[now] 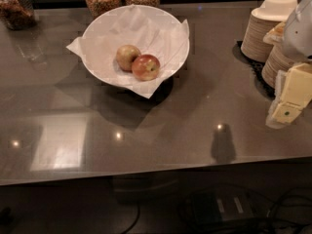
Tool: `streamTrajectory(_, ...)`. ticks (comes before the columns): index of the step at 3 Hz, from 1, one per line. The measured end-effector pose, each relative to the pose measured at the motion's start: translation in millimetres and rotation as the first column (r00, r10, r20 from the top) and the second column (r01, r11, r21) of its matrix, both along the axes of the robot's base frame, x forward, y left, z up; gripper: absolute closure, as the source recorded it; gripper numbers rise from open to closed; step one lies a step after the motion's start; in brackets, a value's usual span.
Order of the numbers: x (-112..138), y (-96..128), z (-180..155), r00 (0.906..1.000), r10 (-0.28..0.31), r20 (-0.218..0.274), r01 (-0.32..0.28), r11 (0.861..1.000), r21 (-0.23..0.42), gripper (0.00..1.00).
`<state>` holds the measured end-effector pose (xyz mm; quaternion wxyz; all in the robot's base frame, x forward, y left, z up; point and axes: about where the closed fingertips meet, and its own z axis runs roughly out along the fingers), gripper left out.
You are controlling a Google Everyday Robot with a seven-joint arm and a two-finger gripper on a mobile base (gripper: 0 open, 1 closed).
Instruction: Pick apple from white bowl
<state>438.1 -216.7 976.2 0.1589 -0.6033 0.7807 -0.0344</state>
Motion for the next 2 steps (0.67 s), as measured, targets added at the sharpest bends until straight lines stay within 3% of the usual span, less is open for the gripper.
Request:
streamTrajectory(1, 0.0, 0.0, 0.0, 1.0000, 0.000, 0.000, 0.000, 1.000, 0.000, 0.00)
streamTrajectory(2, 18.9, 16.7, 2.7, 0.9993, 0.003, 0.038, -0.006, 0.998, 0.065, 0.00)
